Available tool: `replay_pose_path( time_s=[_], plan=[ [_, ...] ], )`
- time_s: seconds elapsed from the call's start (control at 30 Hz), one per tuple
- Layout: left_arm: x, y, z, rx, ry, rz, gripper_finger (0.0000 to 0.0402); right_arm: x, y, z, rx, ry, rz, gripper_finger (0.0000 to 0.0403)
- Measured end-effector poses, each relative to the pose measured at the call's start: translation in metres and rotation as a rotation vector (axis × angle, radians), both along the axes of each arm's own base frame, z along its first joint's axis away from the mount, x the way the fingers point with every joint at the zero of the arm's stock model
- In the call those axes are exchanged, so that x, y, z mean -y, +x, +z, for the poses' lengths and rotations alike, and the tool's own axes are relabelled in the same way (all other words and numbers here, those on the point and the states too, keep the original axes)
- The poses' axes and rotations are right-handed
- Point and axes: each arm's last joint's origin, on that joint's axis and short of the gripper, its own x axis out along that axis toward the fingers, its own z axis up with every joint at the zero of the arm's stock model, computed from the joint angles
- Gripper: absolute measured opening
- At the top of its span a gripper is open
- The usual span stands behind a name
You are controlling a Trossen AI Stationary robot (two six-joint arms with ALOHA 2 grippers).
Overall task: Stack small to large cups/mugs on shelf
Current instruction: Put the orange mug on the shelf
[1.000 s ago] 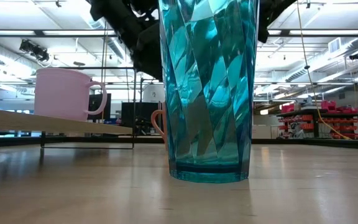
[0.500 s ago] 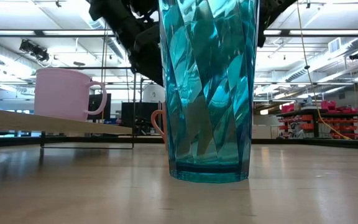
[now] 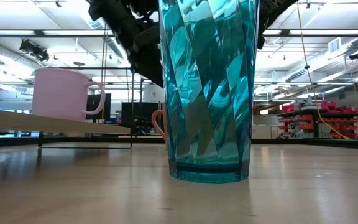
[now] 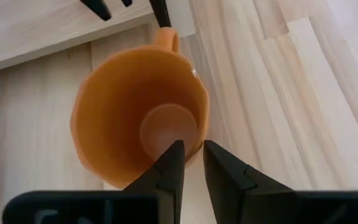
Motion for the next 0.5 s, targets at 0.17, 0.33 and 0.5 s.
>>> replay_pose_path(
  time_s=[0.17, 0.33, 0.5],
  plan=[
    [-0.0002, 0.0018, 0.0016, 0.024, 0.005, -0.003, 0.0054, -0.0008, 0.0002, -0.0001, -0.006, -0.013, -0.016, 0.0057],
    [-0.0006, 0.0049, 0.0045, 0.067, 0.011, -0.004, 0.0051, -0.0007, 0.0, 0.0, -0.008, -0.009, -0.023, 0.004],
    [-0.0012, 0.0067, 0.0095, 0.114, 0.025, -0.012, 0.0056, -0.0007, 0.0, 0.0, -0.009, -0.009, -0.023, 0.0025]
  ],
)
